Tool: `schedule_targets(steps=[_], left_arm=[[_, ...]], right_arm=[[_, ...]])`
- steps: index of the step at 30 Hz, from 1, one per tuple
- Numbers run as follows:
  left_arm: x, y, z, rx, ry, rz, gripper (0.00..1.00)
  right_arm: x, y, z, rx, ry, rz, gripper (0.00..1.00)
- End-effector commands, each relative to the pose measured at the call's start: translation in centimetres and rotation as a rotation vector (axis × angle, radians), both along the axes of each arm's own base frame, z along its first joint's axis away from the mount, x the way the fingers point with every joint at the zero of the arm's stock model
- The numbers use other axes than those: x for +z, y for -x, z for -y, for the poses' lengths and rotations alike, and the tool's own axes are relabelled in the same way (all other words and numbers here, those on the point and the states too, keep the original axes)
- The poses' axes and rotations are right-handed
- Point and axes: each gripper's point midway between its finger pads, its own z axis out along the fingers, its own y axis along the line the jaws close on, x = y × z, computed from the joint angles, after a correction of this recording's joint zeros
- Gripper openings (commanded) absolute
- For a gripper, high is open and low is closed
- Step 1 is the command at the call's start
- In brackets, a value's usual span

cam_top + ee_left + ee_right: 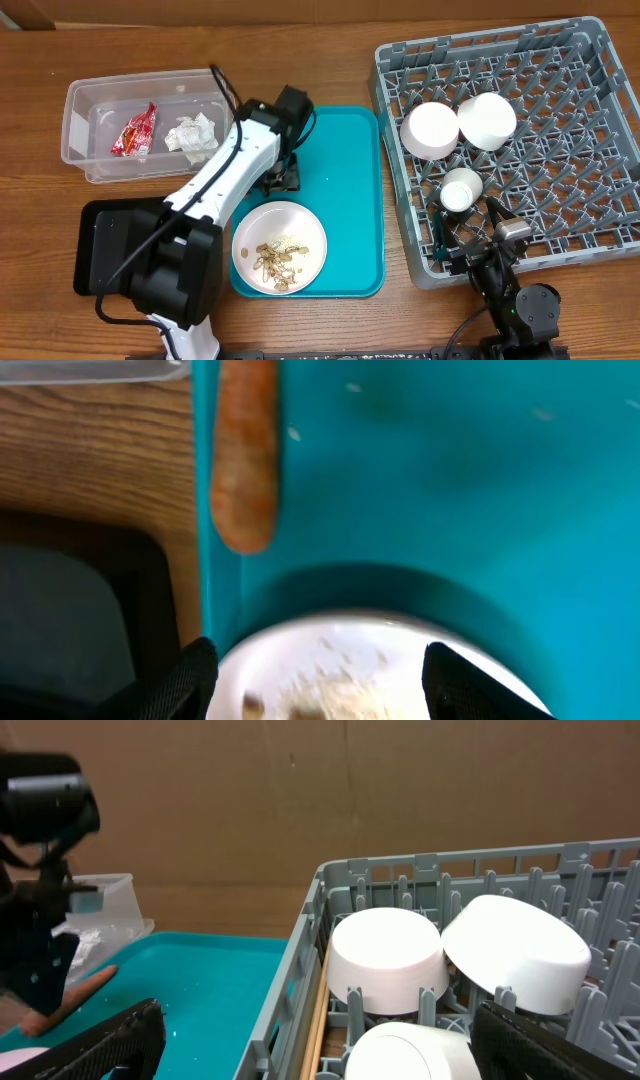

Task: Sort waste into correct bins and load items into the dishwasher
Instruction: 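Move left gripper to the carrot and grasp it, then carry the carrot with left gripper and release it on the black tray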

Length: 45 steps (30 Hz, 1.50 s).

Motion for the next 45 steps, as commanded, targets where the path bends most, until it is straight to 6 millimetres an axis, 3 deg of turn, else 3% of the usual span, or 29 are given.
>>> schedule_targets(steps=[1,6,10,17,20,23,26,29,34,41,43,45], left_arm=[[-1.3,-0.4,-2.5,0.075,-0.046,0.033,0.68],[-3.6,-0.8,-3.3,0.068,-0.03,0.066,0.73],[-4.0,-1.7,-3.1,0.061,-0.016,0.106,0.74],[-4.4,-3.0,-0.9,0.025,0.105,0.145,0.74],[-4.6,-3.1,0.1,-0.005,0.152,0.143,0.72],[-4.6,-3.1,0.2,-0.031,0.151,0.143,0.65],[-4.6,-3.0,0.1,-0.048,0.146,0.137,0.65],[-5.1,-2.5,-0.1,-0.044,0.139,0.123,0.51],[-6.3,-1.9,-0.3,0.012,0.145,0.133,0.54],[-6.6,-2.2,-0.2,0.01,0.152,0.152,0.35],[-6.2,-2.6,-0.1,0.009,0.156,0.162,0.34],[-5.9,-3.0,0.0,0.009,0.156,0.174,0.41]], right_arm=[[-0.2,0.0,0.1,-0.002,-0.005,0.002,1.0],[-0.2,0.0,0.1,-0.002,-0.005,0.002,1.0],[-0.2,0.0,0.1,-0.002,-0.005,0.002,1.0],[-0.2,0.0,0.1,-0.002,-0.005,0.002,1.0],[-0.2,0.0,0.1,-0.002,-0.005,0.002,1.0],[-0.2,0.0,0.1,-0.002,-0.005,0.002,1.0],[-0.2,0.0,0.1,-0.002,-0.005,0.002,1.0],[-0.2,0.0,0.1,-0.002,-0.005,0.002,1.0],[-0.2,0.0,0.1,-0.002,-0.005,0.002,1.0],[-0.2,0.0,0.1,-0.002,-0.005,0.002,1.0],[-0.2,0.0,0.1,-0.002,-0.005,0.002,1.0],[-0.2,0.0,0.1,-0.002,-0.005,0.002,1.0]])
